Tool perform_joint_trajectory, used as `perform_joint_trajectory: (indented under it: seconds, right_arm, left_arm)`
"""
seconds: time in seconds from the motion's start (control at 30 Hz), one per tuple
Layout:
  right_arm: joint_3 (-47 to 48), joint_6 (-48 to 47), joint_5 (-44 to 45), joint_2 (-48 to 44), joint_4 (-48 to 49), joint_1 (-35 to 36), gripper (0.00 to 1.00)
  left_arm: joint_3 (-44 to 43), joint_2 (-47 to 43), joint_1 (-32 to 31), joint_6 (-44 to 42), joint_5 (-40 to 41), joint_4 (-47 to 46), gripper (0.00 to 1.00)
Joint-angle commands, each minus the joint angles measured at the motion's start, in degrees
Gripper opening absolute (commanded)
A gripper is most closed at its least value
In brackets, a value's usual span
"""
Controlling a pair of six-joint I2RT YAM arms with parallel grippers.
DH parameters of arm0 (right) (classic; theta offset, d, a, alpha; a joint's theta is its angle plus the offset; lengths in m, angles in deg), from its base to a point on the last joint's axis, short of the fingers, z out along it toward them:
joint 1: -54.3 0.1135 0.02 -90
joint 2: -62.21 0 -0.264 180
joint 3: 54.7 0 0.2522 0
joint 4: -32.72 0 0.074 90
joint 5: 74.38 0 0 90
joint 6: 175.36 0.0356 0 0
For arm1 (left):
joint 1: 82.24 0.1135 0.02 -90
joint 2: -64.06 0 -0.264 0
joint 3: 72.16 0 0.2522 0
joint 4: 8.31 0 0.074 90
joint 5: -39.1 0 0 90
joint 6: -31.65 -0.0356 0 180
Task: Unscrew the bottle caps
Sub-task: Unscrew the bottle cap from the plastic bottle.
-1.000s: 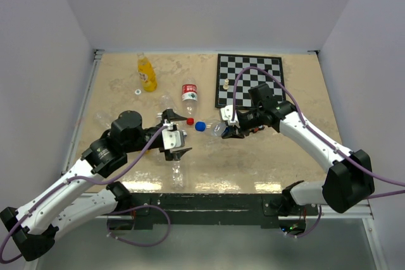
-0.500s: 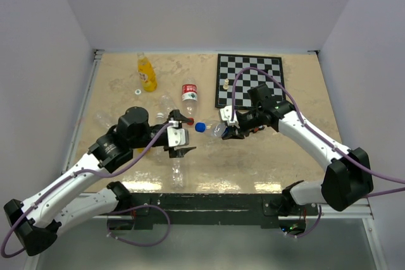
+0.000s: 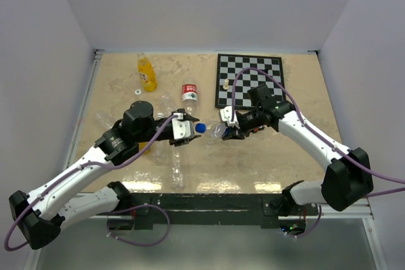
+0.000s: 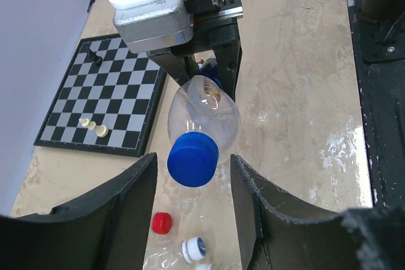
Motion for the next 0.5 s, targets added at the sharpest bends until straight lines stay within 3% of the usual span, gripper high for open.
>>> perform_joint_trajectory:
  seconds: [0.0,0.2,0.3,0.47]
  right_arm:
    - [2.4,-0.9,-1.8,-0.7,-0.5,0.1,0.0]
    - [2.4,-0.9,-1.7,-0.7,-0.5,0.1,0.0]
    - [2.4,-1.0,-1.8,-0.7,-0.5,0.1,0.0]
    - [2.5,-0.9,-1.8,-0.7,-0.5,0.1,0.0]
  left_arm:
    - [-2.6,0.4,-0.1,0.2,-1.0,-2.2,0.53]
    - [-2.9,1.5,0.0,0.2,-1.7,-2.3,0.48]
    - [-3.2,2.0,0.0,0.2,-2.3,-2.1,0.4]
    - [-3.7,2.9,0.0,0.6,-3.2,-0.6,0.13]
